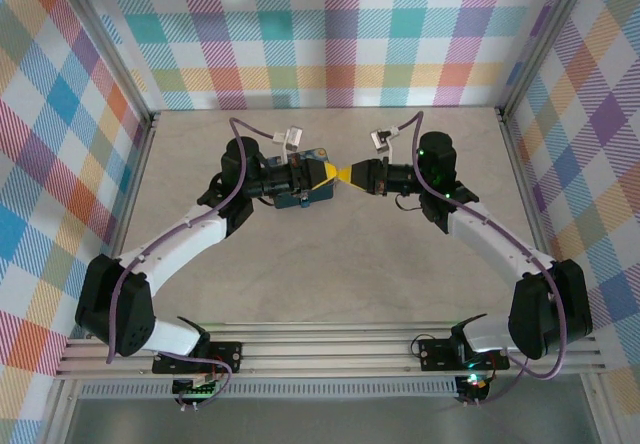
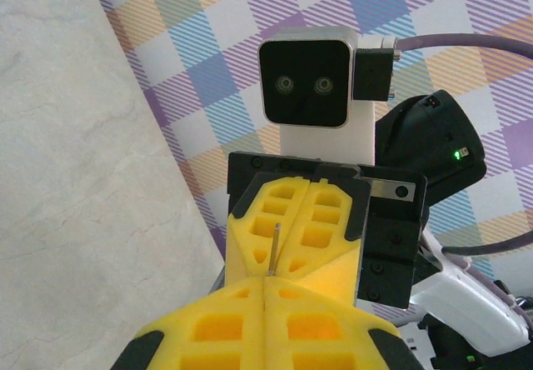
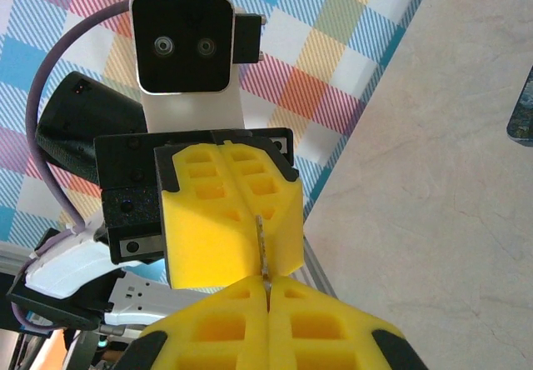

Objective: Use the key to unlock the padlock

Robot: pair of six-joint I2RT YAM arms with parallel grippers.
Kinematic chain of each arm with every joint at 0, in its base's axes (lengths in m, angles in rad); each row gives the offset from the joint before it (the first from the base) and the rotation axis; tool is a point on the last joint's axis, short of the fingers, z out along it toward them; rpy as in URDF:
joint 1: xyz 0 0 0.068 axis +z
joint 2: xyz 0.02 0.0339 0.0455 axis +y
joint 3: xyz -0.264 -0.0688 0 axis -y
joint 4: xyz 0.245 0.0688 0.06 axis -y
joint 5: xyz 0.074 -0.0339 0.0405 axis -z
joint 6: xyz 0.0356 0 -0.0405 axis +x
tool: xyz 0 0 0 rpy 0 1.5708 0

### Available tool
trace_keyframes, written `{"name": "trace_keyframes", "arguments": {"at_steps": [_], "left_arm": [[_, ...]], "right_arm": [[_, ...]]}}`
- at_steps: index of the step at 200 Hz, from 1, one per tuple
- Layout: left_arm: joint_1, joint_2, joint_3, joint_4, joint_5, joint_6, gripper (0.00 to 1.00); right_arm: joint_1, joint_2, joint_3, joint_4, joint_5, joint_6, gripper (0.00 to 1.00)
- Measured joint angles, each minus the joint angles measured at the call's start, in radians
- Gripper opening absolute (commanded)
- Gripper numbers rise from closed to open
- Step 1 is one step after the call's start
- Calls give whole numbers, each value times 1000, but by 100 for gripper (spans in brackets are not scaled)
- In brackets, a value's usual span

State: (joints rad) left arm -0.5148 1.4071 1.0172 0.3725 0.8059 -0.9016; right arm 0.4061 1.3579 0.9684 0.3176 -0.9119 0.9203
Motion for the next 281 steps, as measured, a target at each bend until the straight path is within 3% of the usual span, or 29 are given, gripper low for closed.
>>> {"name": "trace_keyframes", "arguments": {"at_steps": [27, 60, 88, 115, 151, 175, 195, 281], "left_arm": [[-2, 7, 0, 0, -8, 0, 0], [-2, 8, 0, 0, -16, 0, 0], [-2, 10, -3, 0, -23, 0, 0], [-2, 11, -8, 1, -37, -1, 0], [-2, 11, -9, 1, -46, -3, 0], [-2, 10, -12, 3, -52, -4, 21], [2, 1, -33, 1, -60, -19, 31], [14, -11, -7, -49, 23, 19, 34]], "right_arm": [[0, 9, 0, 0, 10, 34, 21], [0, 17, 0, 1, 15, 79, 24], [0, 23, 0, 9, 14, 115, 18], [-1, 32, 0, 29, 14, 146, 0], [-2, 35, 0, 33, 15, 149, 0], [-2, 35, 0, 33, 16, 134, 0], [0, 33, 0, 31, 8, 100, 0], [-1, 33, 64, -102, -86, -100, 0]]}}
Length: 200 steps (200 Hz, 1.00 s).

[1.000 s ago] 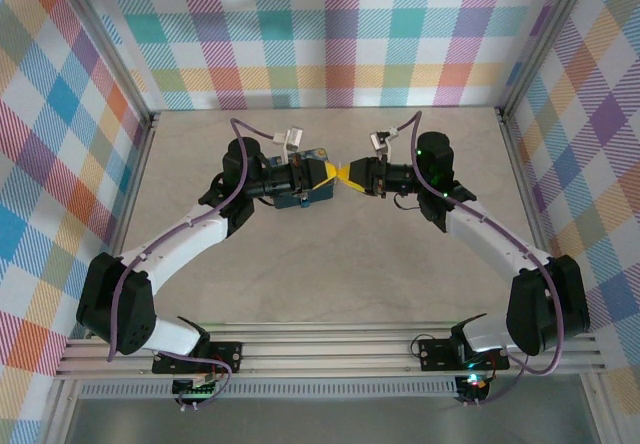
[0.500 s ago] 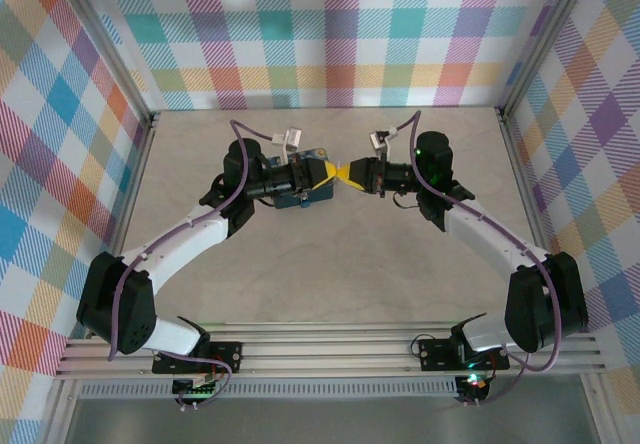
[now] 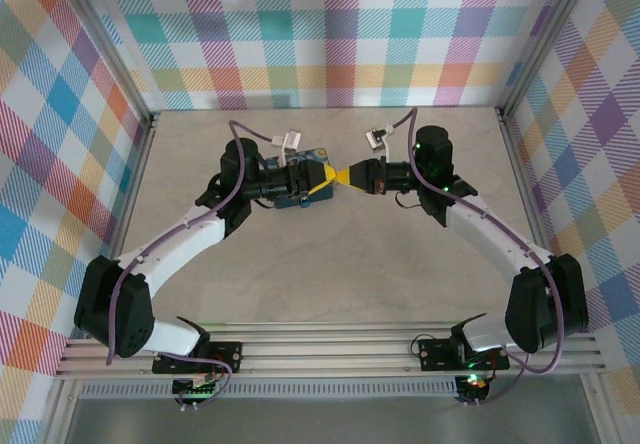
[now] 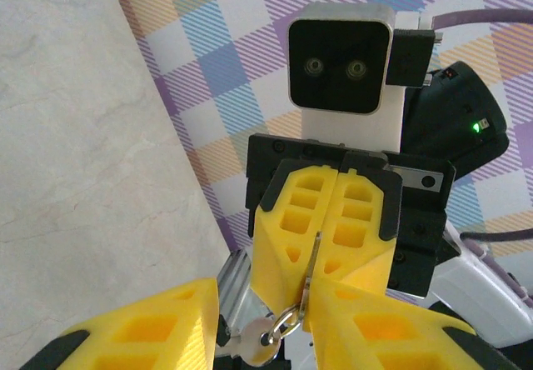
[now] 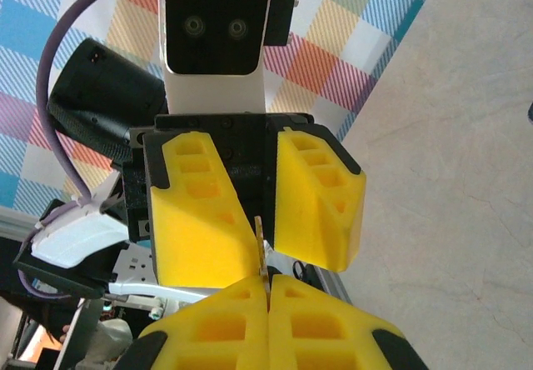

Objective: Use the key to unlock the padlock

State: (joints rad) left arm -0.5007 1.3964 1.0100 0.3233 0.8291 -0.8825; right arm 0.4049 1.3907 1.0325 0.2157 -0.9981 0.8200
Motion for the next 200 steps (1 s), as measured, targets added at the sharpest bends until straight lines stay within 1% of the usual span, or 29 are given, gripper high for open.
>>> {"name": "trace_keyframes", "arguments": {"at_steps": [36, 88, 127, 134, 150, 167, 188, 200], "left_arm": [[1, 0, 39, -62, 25, 42, 34], [2, 5, 85, -98, 58, 92, 34], [2, 30, 109, -115, 92, 104, 20], [2, 35, 111, -117, 98, 107, 15], [2, 45, 115, -131, 101, 122, 0], [5, 49, 118, -141, 106, 131, 0], [5, 50, 132, -185, 109, 172, 0], [5, 50, 147, -228, 110, 201, 0]], "right_arm": [[2, 0, 4, -32, -19, -38, 0], [2, 0, 4, -64, -37, -66, 0], [2, 0, 4, -64, -38, -73, 0], [2, 0, 4, -64, -40, -74, 0], [3, 0, 4, -64, -50, -74, 0], [6, 0, 4, -74, -51, -74, 0], [7, 0, 5, -96, -50, -81, 29], [6, -8, 6, -127, -42, -102, 36]]}}
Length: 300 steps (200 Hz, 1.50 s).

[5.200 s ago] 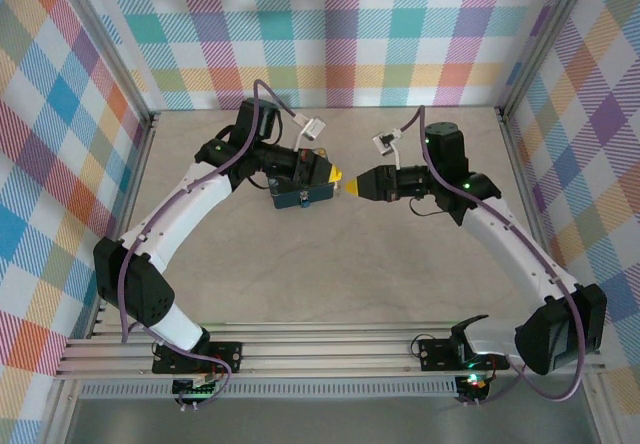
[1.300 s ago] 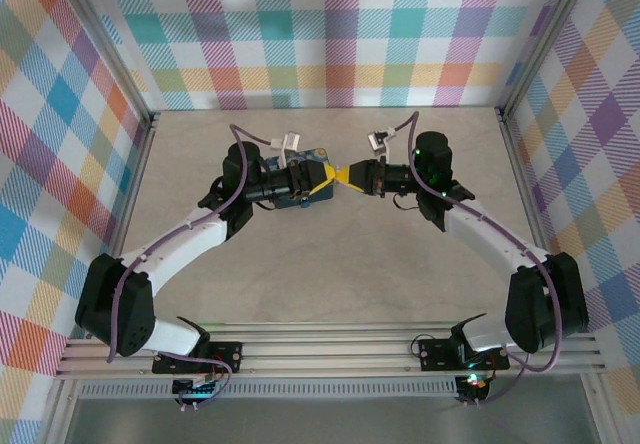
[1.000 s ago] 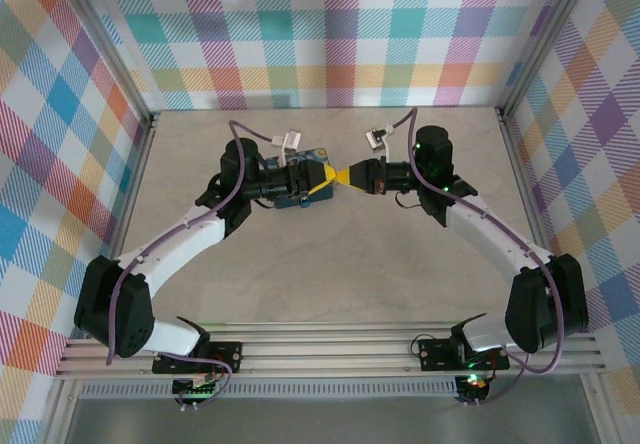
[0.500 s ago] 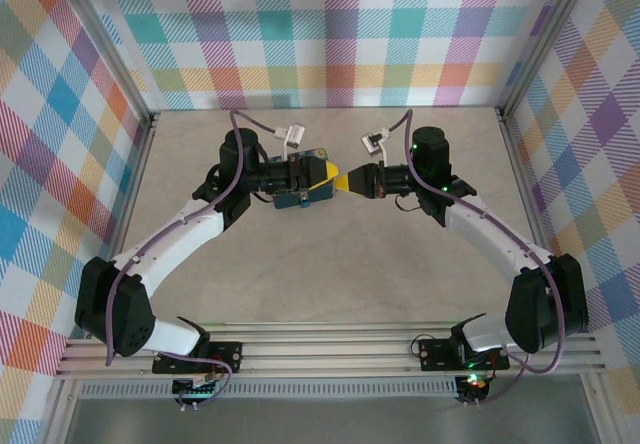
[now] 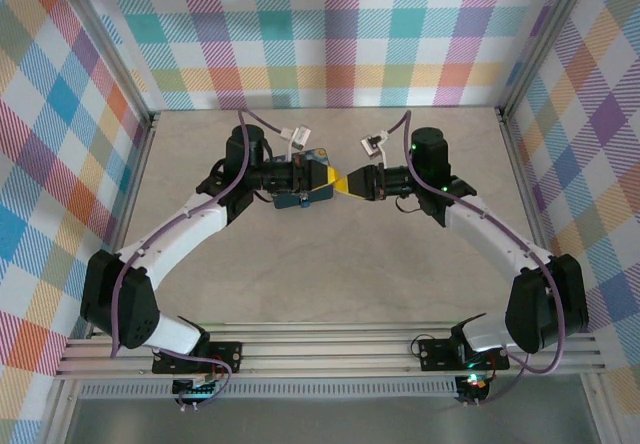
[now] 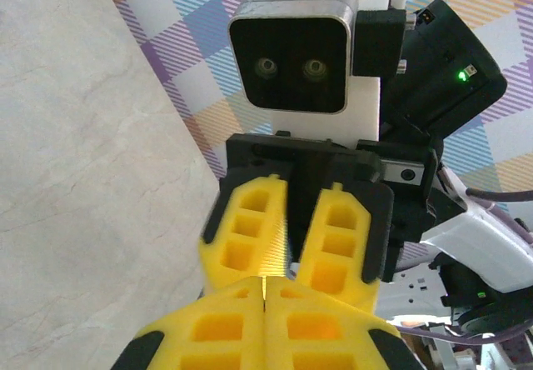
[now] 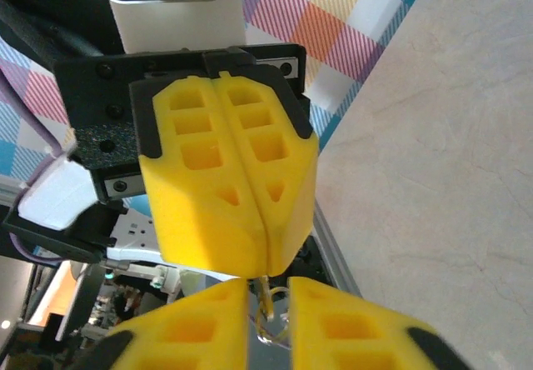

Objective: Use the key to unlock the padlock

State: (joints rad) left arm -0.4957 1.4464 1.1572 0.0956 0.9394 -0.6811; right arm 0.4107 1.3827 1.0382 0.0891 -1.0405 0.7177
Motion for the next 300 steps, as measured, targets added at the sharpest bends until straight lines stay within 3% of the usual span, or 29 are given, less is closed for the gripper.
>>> {"name": "trace_keyframes", "arguments": {"at_steps": [59, 162, 201, 230, 277, 300], "left_arm": [[1, 0, 75, -124, 38, 109, 0], [2, 0, 105, -149, 56, 125, 0], [2, 0, 105, -146, 56, 119, 0], [2, 0, 105, -146, 51, 111, 0], [8, 0, 104, -114, 43, 80, 0], [8, 0, 96, -97, 27, 60, 34]], "right_arm": [[-53, -168, -5, -95, 7, -31, 40], [-4, -79, -4, -82, 3, -19, 41], [3, -50, 12, -59, 2, -4, 27], [8, -35, 24, -14, -13, 13, 0], [9, -20, 13, 93, -27, 88, 0], [9, -20, -11, 154, -14, 125, 0]]}}
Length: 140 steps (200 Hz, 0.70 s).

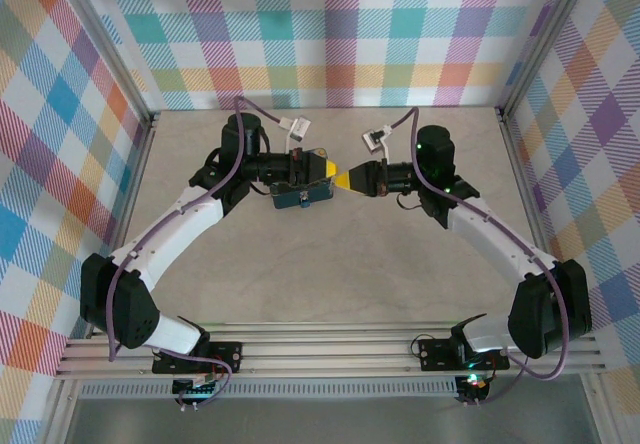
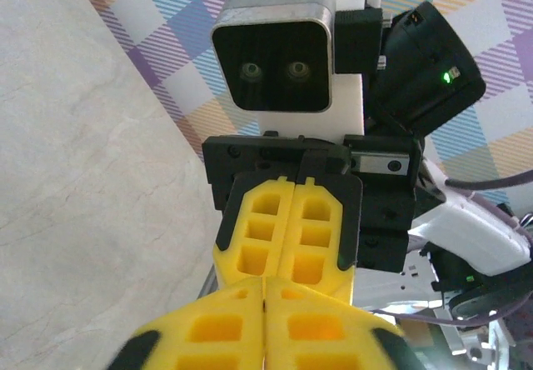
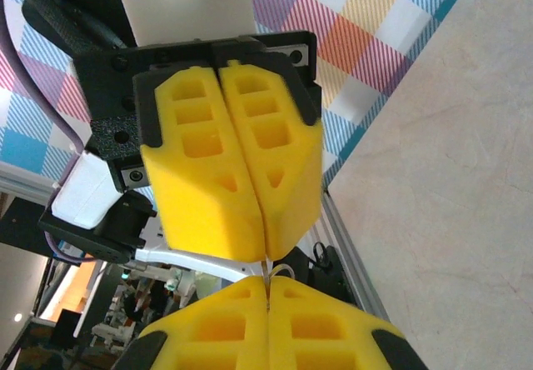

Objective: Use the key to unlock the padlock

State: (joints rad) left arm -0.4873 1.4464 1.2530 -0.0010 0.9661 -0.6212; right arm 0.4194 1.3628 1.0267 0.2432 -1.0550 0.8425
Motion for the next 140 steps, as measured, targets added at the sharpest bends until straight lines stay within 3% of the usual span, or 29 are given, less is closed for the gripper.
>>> {"name": "trace_keyframes", "arguments": {"at_steps": [13, 35, 91, 140], "left_arm": [[0, -1, -13, 12, -14, -19, 42], [8, -14, -68, 71, -46, -75, 43], [20, -43, -225, 276, -78, -255, 31], [19, -55, -234, 326, -82, -285, 22]], "right_arm": [[0, 0, -17, 26, 14, 18, 0], [0, 0, -43, 55, 42, 43, 0], [0, 0, -80, 123, 113, 99, 0], [0, 0, -82, 153, 127, 122, 0]]}}
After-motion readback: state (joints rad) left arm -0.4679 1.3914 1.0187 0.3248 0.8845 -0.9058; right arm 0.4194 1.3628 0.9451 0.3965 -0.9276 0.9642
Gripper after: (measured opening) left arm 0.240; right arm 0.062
